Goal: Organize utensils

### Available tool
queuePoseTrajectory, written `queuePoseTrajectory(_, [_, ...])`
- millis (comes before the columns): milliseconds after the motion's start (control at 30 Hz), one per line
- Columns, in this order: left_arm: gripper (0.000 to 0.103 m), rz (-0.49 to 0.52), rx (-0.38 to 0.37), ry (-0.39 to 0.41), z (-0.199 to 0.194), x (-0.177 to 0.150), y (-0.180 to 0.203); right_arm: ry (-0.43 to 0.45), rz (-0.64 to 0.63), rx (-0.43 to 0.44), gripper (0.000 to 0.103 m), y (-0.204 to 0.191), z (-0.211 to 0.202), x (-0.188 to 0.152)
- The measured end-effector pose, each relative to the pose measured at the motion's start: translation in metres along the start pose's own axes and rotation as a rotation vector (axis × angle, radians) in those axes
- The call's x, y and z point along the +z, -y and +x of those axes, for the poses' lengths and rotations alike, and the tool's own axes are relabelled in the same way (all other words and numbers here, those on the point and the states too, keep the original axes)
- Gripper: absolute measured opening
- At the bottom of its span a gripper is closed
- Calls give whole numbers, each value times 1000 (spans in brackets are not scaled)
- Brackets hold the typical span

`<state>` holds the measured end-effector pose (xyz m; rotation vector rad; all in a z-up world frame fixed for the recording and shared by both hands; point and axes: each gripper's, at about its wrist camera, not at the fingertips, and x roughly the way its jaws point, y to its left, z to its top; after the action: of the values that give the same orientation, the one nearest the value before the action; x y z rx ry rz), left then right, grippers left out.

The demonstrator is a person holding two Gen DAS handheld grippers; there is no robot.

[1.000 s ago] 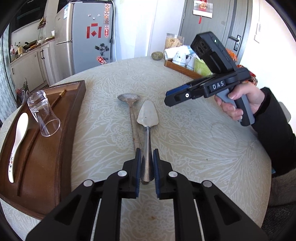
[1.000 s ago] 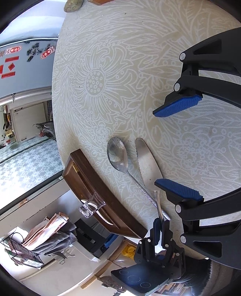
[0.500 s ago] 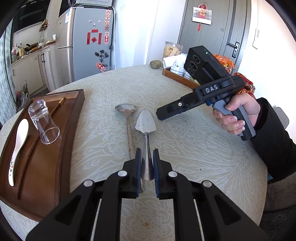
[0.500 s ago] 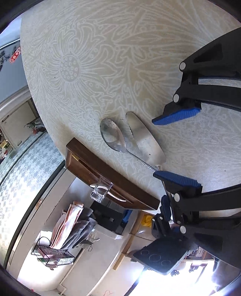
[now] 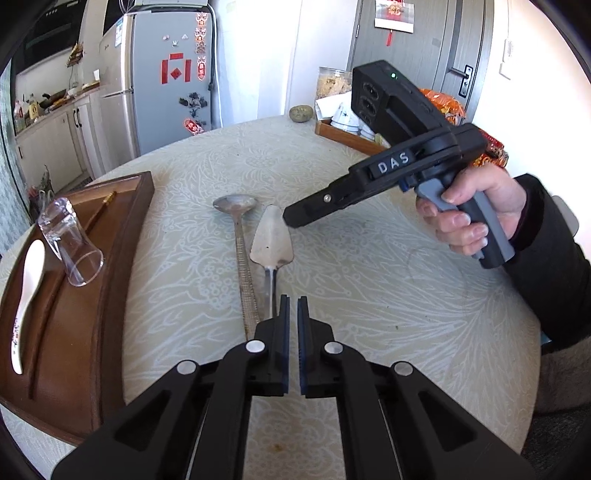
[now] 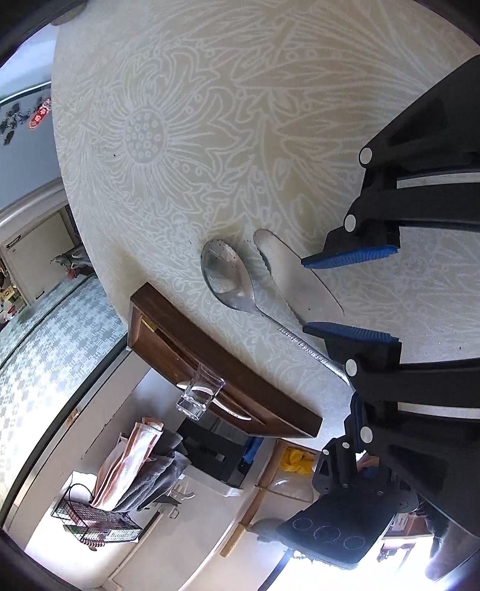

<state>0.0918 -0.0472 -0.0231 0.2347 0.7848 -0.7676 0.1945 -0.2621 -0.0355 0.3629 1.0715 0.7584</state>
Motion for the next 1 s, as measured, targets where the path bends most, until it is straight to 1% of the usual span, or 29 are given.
queuePoseTrajectory(100, [5, 37, -29, -8, 0, -2, 7, 26, 25, -20, 30, 8, -5, 6])
queuePoseTrajectory(167, [5, 67, -49, -5, 0, -2, 14, 42, 47, -12, 30, 17, -7, 12])
queuePoseTrajectory(233, [5, 70, -38, -26, 5, -4, 15, 40, 56, -11, 31, 21, -6, 17])
queuePoseTrajectory(300, [5, 52, -8, -32, 7, -4, 8, 32, 45, 12, 31, 18, -3, 19])
queuePoseTrajectory(367, [5, 25, 3, 13, -1, -2, 0, 23, 24, 46, 32, 10, -2, 18])
queuePoseTrajectory(400, [16, 10, 4, 39, -7, 0, -4, 12, 13, 67, 32, 4, 1, 17])
queuePoseTrajectory(433, [26, 0, 15, 58, -12, 1, -7, 5, 4, 97, 35, -1, 3, 16])
queuePoseTrajectory(467, [50, -7, 32, 77, -16, 1, -9, 2, 4, 111, 44, -5, 4, 17])
queuePoseTrajectory(500, [66, -16, 55, 95, -18, 0, -12, 0, 5, 116, 48, -8, 7, 17])
queuePoseTrajectory(533, [67, -27, 75, 108, -19, -1, -16, -2, 1, 113, 48, -11, 9, 19])
queuePoseTrajectory(600, [67, -32, 70, 84, -15, -1, -18, -12, 4, 113, 48, -15, 16, 22])
queuePoseTrajectory(700, [67, 0, 74, 47, -7, -1, -10, -16, 3, 97, 48, -18, 25, 26])
queuePoseTrajectory(767, [67, 21, 73, 48, -7, -1, -6, -18, -7, 74, 48, -20, 30, 28])
queuePoseTrajectory(867, [67, 3, 74, 44, -7, -1, -9, -25, -15, 59, 48, -21, 32, 29])
queuePoseTrajectory(1000, [67, -1, 68, 29, -5, -2, -10, -21, -19, 68, 48, -22, 30, 30])
